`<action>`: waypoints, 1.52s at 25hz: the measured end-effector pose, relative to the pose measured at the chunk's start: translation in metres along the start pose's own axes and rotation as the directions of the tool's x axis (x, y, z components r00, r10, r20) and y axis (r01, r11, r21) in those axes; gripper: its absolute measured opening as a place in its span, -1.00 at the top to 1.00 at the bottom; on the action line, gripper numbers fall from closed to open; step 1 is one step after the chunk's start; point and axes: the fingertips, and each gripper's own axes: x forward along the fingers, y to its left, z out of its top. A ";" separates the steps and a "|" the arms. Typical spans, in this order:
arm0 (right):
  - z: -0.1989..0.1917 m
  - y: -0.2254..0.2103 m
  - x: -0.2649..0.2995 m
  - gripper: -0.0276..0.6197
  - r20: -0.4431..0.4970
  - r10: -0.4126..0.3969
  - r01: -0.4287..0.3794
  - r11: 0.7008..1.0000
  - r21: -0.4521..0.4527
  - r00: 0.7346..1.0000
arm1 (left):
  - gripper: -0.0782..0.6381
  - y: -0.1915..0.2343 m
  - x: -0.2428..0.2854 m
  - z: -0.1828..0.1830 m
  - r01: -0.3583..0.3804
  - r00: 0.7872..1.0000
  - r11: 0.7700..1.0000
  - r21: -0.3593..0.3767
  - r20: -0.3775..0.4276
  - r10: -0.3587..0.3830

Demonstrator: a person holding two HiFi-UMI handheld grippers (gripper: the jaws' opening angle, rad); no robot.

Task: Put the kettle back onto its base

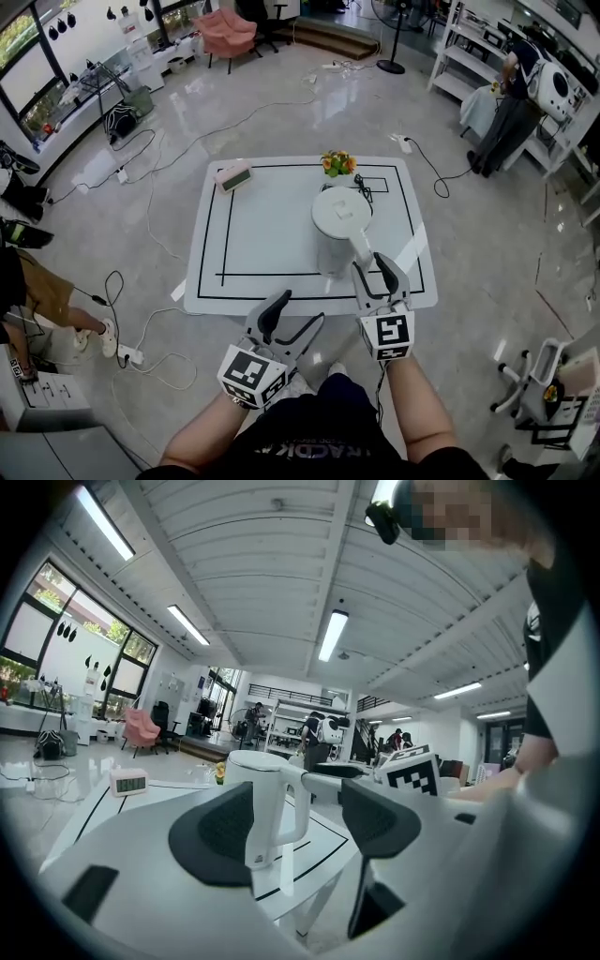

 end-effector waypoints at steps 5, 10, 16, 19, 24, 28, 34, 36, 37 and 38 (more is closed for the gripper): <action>0.022 0.014 -0.020 0.40 0.062 0.069 -0.072 0.997 0.038 0.996 | -0.05 -0.008 -0.002 0.006 -0.029 0.999 1.000 0.009 0.014 0.028; 0.034 0.014 -0.040 0.41 0.095 0.122 -0.131 0.987 0.094 0.988 | -0.05 -0.017 -0.001 0.010 -0.063 0.998 0.998 0.004 0.026 0.063; 0.033 0.011 -0.063 0.41 0.101 0.186 -0.199 0.970 0.137 0.977 | -0.05 -0.040 -0.005 0.009 -0.113 0.993 0.994 -0.003 0.034 0.114; 0.032 0.013 -0.075 0.41 0.113 0.217 -0.233 0.960 0.157 0.970 | -0.05 -0.051 -0.011 0.005 -0.139 0.990 0.990 -0.006 0.037 0.139; 0.034 0.027 -0.091 0.42 0.141 0.259 -0.281 0.945 0.169 0.956 | -0.04 -0.060 -0.031 -0.002 -0.190 0.981 0.982 -0.004 0.040 0.190; 0.034 0.039 -0.097 0.51 0.146 0.272 -0.296 0.939 0.176 0.951 | -0.04 -0.061 -0.044 -0.005 -0.205 0.978 0.979 -0.002 0.041 0.205; 0.037 0.063 -0.093 0.79 0.124 0.242 -0.262 0.947 0.188 0.962 | 0.01 -0.042 -0.064 0.000 -0.180 0.982 0.984 -0.003 0.059 0.180; 0.044 0.074 -0.089 0.91 0.126 0.217 -0.238 0.953 0.189 0.968 | 0.03 -0.030 -0.073 0.003 -0.150 0.987 0.989 0.001 0.060 0.150; 0.049 0.081 -0.088 0.91 0.130 0.200 -0.223 0.957 0.188 0.971 | 0.04 -0.024 -0.077 0.005 -0.131 0.990 0.991 0.005 0.057 0.130; 0.053 0.087 -0.087 0.91 0.136 0.181 -0.205 0.961 0.188 0.974 | 0.05 -0.018 -0.082 0.007 -0.109 0.993 0.994 0.010 0.053 0.108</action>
